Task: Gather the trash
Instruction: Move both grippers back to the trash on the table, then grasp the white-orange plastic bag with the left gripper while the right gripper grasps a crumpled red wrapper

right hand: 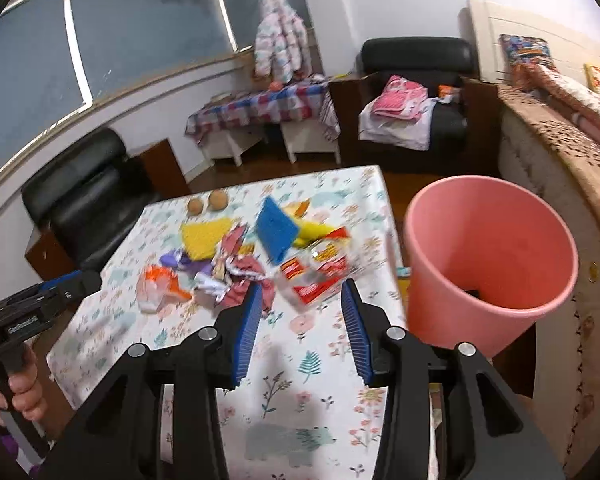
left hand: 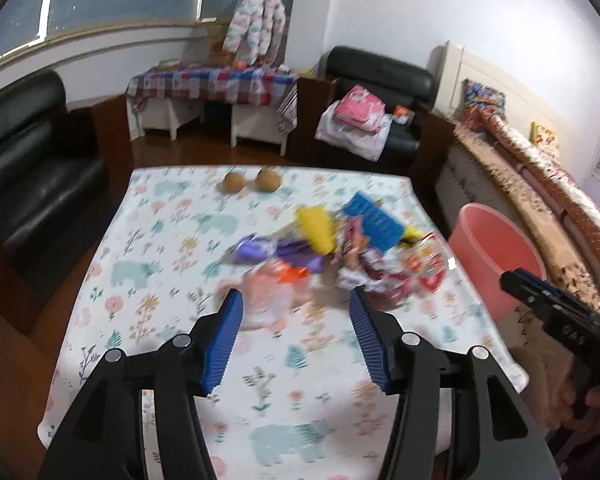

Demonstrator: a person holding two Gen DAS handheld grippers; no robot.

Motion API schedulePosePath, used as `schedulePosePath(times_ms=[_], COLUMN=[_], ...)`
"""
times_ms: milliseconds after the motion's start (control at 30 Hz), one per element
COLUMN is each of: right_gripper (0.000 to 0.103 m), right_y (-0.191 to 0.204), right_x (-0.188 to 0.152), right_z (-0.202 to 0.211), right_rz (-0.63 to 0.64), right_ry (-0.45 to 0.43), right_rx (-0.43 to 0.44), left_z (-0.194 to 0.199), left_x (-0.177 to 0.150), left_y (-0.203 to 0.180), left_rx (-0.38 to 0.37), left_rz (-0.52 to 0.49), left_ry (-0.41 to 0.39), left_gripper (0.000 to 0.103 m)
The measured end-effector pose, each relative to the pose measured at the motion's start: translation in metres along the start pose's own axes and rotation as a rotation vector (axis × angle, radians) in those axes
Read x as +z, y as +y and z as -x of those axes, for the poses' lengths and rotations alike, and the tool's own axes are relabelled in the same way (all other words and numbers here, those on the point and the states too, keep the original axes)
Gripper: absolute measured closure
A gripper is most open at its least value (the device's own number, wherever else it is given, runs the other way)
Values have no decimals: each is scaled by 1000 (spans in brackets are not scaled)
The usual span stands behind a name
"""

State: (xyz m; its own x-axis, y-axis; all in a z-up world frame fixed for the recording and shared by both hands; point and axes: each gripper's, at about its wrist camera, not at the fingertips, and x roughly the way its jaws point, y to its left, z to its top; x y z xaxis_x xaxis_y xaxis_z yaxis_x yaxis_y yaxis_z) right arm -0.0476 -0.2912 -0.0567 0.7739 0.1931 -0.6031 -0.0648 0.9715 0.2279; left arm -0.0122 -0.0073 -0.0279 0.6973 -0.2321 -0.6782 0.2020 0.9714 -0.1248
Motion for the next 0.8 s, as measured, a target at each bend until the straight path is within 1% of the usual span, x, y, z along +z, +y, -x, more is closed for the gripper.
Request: schedulePosePath(times_ms=[233, 333, 400, 467, 500, 533, 567, 633, 800], right_gripper=[61, 61, 61, 61, 61, 61, 61, 61, 61], right_y=[16, 25, 30, 37, 41, 43, 45, 51, 66], right_x=[6, 4, 2, 0, -1, -2, -2, -1, 3], right_z=[-30, -44, -51, -59, -63, -65, -67, -75, -86], right_rz=[33, 56, 79, 113, 134, 146, 157, 184, 255], right_ry=[59, 97, 124, 144, 152, 158, 165, 177, 166], right_rx=[120, 148, 150, 150, 143, 141, 141, 135, 117], left_z=[-47, -66, -77, -83, -85, -87, -88, -87, -76], left_x=[4, 5, 4, 1, 0, -1, -1, -2, -1], left_y=[8, 11, 16, 21, 23, 26, 29, 35, 40], left_rx=[9, 21, 29, 17, 9, 1, -4, -15, -26], left_rz=[9, 18, 22, 31, 35, 45, 56, 80, 86], left_ry=[75, 111, 134, 153, 159, 166, 169, 162, 140], left_gripper=[48, 48, 48, 62, 78, 89, 89, 94, 95])
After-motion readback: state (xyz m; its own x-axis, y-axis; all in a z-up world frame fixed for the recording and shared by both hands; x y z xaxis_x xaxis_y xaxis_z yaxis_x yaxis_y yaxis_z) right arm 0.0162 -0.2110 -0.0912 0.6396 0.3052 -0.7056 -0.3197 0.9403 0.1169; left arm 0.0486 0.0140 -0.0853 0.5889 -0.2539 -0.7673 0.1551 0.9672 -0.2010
